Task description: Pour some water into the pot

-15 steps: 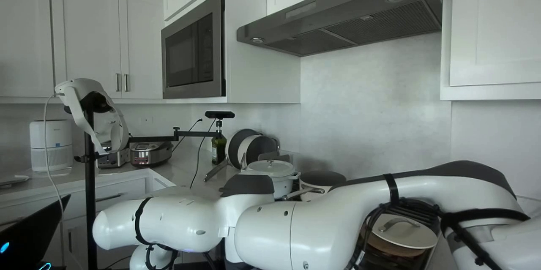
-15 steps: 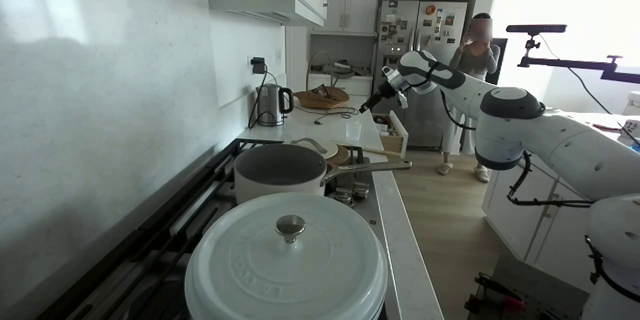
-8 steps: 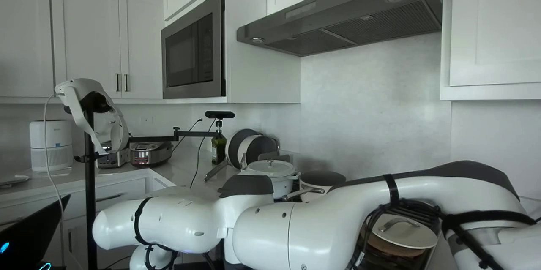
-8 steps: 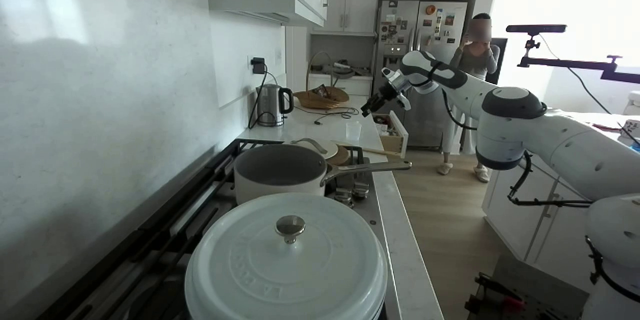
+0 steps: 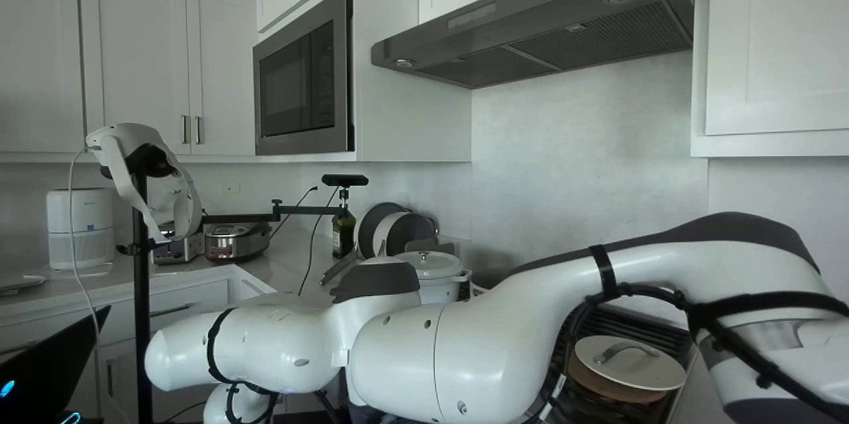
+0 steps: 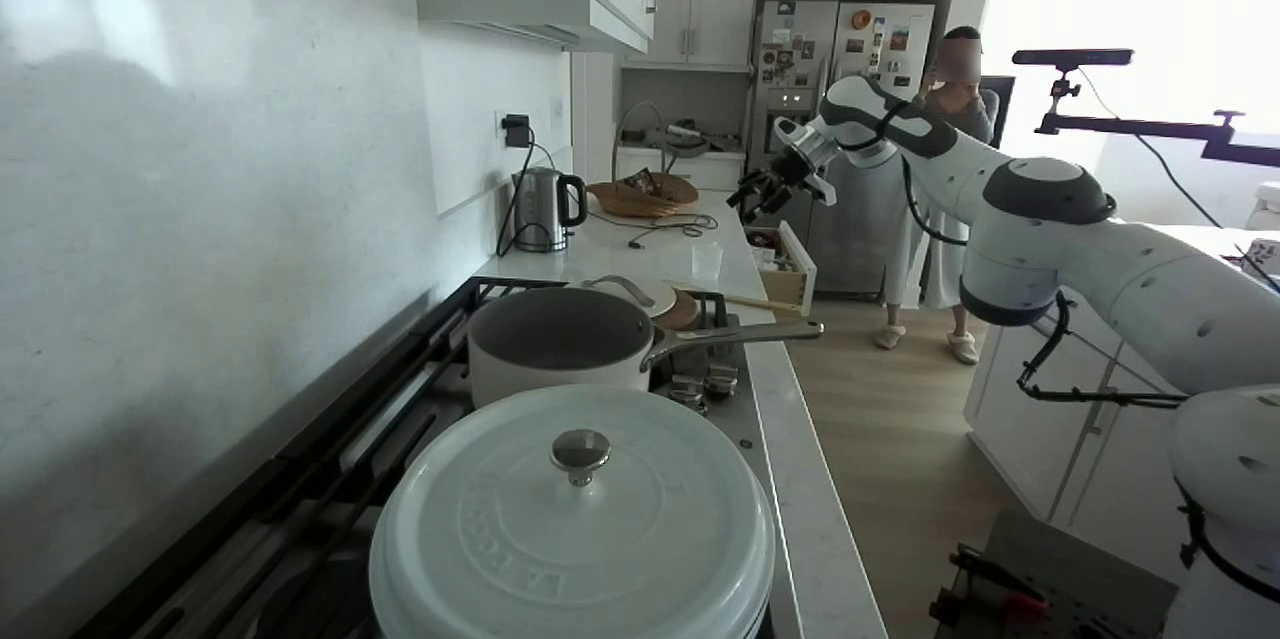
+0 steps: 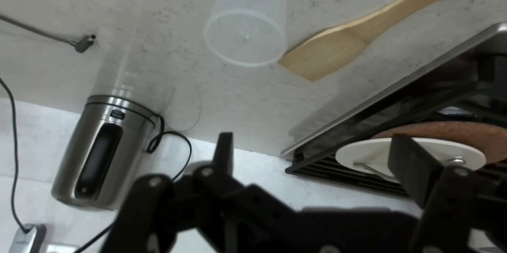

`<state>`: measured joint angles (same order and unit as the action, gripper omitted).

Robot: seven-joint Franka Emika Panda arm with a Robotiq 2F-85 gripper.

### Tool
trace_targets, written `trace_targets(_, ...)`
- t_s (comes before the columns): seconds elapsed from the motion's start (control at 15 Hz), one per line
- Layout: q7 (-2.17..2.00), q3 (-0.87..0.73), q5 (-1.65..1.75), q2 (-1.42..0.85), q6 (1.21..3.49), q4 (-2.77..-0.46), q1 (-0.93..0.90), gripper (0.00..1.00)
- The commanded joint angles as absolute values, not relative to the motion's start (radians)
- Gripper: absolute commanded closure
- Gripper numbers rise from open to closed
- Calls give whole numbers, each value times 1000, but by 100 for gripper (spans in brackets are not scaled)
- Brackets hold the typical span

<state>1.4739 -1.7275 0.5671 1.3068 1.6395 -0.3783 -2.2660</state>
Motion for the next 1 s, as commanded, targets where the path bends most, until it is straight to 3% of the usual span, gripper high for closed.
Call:
trace_targets(0.0,1539,-1698,563,1258,1568,-398,-2244,0)
trace_targets(0.93,1541,-1662,568,1242,1543,-385,-2240,0)
